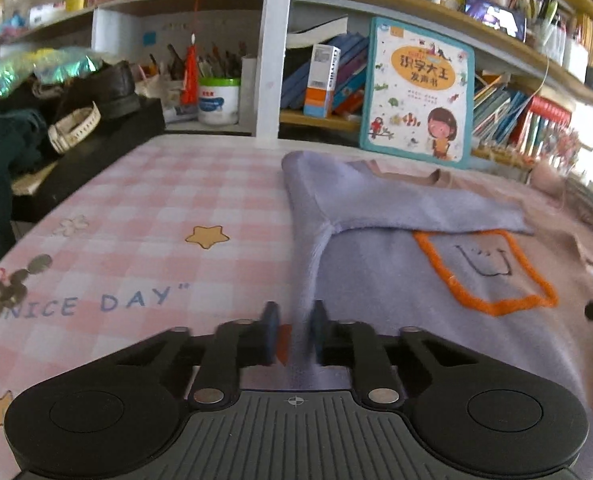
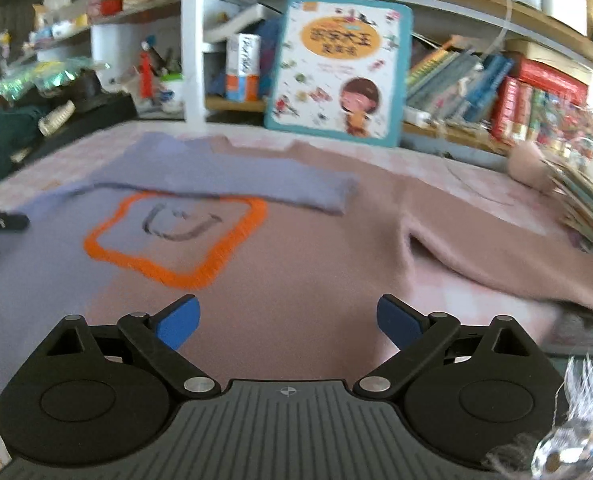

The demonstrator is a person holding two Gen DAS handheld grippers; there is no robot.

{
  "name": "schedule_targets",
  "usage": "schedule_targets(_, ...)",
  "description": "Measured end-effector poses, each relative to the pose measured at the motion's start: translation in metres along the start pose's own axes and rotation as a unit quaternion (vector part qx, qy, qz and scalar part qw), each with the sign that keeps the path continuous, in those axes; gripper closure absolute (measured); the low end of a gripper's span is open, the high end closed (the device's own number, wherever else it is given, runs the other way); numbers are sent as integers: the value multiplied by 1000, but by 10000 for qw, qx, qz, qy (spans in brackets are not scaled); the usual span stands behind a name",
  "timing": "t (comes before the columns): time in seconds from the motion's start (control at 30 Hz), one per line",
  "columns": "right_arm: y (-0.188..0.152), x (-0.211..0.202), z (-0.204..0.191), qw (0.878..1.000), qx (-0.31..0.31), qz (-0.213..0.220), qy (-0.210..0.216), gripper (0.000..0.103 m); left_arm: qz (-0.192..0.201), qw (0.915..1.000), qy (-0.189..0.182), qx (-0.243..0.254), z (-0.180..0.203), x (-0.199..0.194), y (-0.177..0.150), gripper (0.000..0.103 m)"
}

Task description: Fold clothes

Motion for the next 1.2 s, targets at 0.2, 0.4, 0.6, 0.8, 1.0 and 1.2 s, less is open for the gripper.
schedule_targets(0.2,-14,-17,7,9993,321,-174,-110,53,103,9999,-6,-14,1,-3,1,98)
schedule_targets(0.4,-8,-10,8,9993,319,-165,-71,77,146,9997,40,-186,-9,-1,6,98)
schedule_targets(0.6,1,7,0,9998,170,-54,41,77,66,9992,160,-371,-25,7,11,97)
schedule_targets(0.8,14,26,-5,9999,90,-45,84,77,-19,9988,238,-432,-36,22,19,97)
schedule_targets(1.0,23,41,-7,10000,22,-57,73,77,-89,9980,194,-594,-43,26,24,97)
schedule_targets(1.2,26,46,-8,10000,24,-58,67,76,-131,9981,269,-531,-45,34,30,96)
Point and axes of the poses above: each gripper's, at about its wrist camera, not at the fingertips, and x roughly the way its jaws point, z to its right, y to its top, the point moved 2 cm from there along x, roughly the way its jaws point, and after that the axes turned 5 degrees about y, right-handed, at the moved point
